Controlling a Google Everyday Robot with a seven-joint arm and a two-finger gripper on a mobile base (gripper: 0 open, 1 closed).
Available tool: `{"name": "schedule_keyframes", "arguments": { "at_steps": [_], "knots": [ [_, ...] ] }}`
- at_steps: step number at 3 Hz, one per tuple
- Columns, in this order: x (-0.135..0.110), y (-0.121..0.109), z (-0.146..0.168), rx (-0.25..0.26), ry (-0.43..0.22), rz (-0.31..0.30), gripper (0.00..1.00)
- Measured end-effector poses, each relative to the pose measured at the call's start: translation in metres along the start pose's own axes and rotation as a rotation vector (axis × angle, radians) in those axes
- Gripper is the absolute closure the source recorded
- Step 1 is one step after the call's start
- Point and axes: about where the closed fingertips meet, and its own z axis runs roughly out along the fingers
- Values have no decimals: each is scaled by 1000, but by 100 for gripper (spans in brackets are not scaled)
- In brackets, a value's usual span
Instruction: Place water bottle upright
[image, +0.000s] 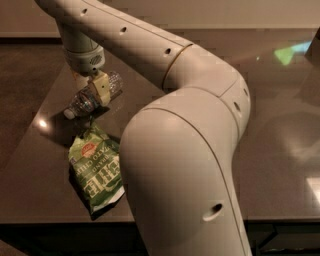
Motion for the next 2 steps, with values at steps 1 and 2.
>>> {"name": "schedule_keyframes", "arguments": {
  "at_steps": [1, 2],
  "knots": [
    [0, 0, -3, -4, -8, 0, 63],
    [-2, -1, -11, 8, -48, 21, 87]
  ]
}}
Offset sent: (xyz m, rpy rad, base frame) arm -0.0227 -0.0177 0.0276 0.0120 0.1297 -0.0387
